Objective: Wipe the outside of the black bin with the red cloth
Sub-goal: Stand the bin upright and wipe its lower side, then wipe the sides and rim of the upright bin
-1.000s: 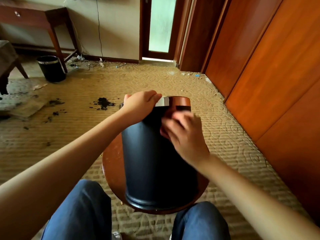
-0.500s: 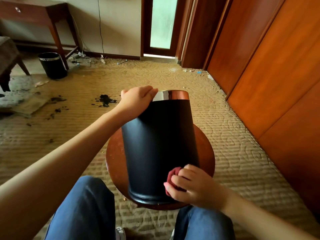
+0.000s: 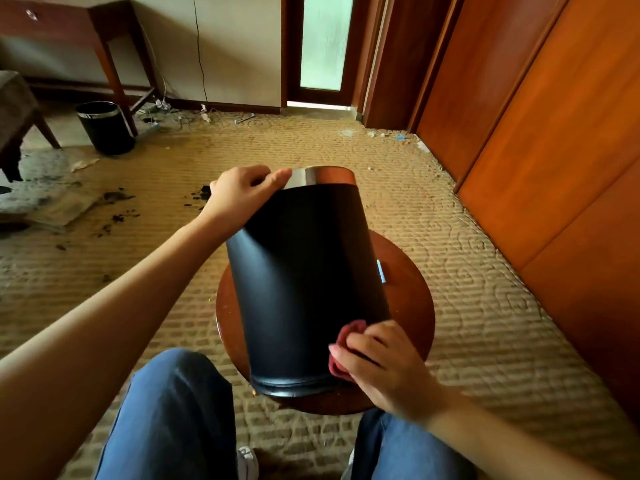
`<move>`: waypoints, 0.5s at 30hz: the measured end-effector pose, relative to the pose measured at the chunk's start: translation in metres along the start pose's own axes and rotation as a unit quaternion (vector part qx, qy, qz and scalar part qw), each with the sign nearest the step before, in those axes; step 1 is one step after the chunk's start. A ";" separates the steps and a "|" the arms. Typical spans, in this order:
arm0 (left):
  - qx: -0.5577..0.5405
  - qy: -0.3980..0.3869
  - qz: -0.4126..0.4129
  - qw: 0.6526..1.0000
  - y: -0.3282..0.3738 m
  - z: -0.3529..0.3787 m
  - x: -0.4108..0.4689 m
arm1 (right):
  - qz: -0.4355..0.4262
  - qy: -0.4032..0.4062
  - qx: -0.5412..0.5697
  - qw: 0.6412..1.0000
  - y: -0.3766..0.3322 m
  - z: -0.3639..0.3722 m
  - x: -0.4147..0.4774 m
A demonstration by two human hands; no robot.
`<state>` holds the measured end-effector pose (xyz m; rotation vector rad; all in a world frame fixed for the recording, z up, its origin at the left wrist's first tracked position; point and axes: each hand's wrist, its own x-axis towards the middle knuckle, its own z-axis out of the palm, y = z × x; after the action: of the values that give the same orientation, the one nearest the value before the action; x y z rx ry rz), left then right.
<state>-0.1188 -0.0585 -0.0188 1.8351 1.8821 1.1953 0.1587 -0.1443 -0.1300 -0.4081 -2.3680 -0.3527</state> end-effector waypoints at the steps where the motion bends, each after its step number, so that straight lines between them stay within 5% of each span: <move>1: -0.006 0.005 0.008 1.000 0.001 0.000 -0.001 | -0.033 -0.020 -0.003 0.999 0.000 -0.005 -0.005; 4: 0.001 -0.008 0.033 0.999 0.012 0.005 -0.009 | -0.101 -0.050 -0.023 0.993 0.021 -0.008 0.024; 9: 0.020 -0.005 0.070 0.997 0.023 0.011 -0.015 | 0.096 0.101 -0.051 0.989 0.075 -0.007 0.139; 15: 0.046 -0.026 0.050 0.997 0.031 0.001 0.001 | 0.042 0.017 -0.019 0.999 0.023 0.006 0.061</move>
<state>-0.0961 -0.0609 0.0023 2.0091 1.8662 1.0981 0.1213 -0.1095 -0.0897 -0.5147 -2.3069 -0.3615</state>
